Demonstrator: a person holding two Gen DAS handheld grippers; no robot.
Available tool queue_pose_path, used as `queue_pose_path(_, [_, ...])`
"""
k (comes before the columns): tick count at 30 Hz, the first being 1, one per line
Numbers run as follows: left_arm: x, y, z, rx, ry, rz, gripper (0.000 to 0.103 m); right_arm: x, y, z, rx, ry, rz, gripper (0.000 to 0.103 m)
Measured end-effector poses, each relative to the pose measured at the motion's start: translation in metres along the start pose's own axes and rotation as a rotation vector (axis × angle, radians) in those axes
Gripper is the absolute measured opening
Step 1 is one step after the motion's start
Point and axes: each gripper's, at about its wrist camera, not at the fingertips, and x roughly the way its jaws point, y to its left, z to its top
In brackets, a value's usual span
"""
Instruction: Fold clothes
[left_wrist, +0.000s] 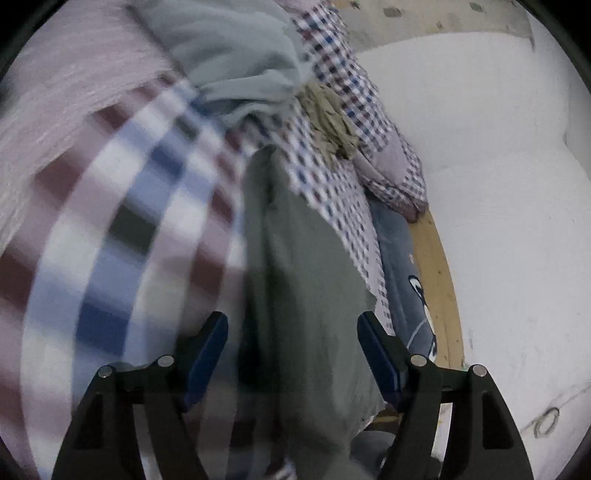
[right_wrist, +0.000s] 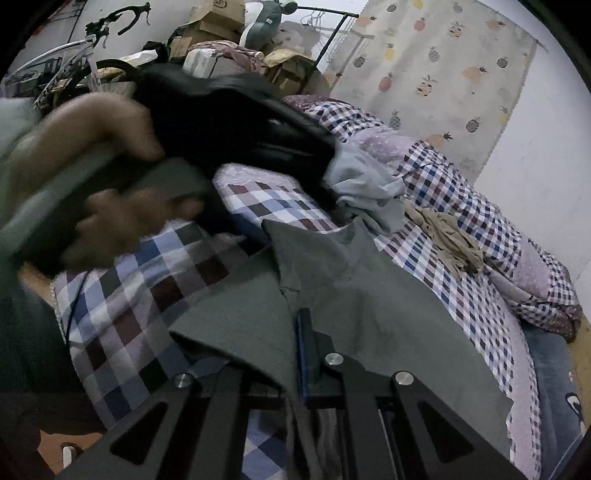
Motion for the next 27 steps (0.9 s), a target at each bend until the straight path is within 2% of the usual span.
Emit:
queue_pose_path(7, [0.060, -0.021, 0.071, 0.101, 0.086, 0.085, 0.076, -0.008, -0.012, 0.001, 0.054, -0.011, 0.015, 0.004])
queue_pose_path(10, [0.080, -0.020, 0.089, 0.123, 0.103, 0.120, 0.073, -0.014, -0.020, 0.001, 0.078, -0.019, 0.017, 0.004])
queue_pose_path(12, [0.093, -0.019, 0.097, 0.133, 0.115, 0.143, 0.062, -0.018, -0.027, 0.000, 0.095, -0.026, 0.017, 0.004])
queue_pose_path(14, [0.104, -0.015, 0.099, 0.118, 0.136, 0.162, 0.014, -0.021, -0.033, -0.001, 0.108, -0.032, 0.013, 0.004])
queue_pose_path(15, [0.106, -0.014, 0.099, 0.104, 0.136, 0.166, 0.012, -0.022, -0.037, -0.002, 0.114, -0.035, 0.009, 0.004])
queue_pose_path(19, [0.101, -0.019, 0.092, 0.089, 0.090, 0.149, 0.009, -0.030, -0.051, -0.009, 0.160, -0.042, -0.004, 0.004])
queue_pose_path(27, [0.105, -0.124, 0.080, 0.199, 0.053, 0.086, 0.008, -0.069, -0.082, -0.036, 0.302, -0.079, 0.003, 0.003])
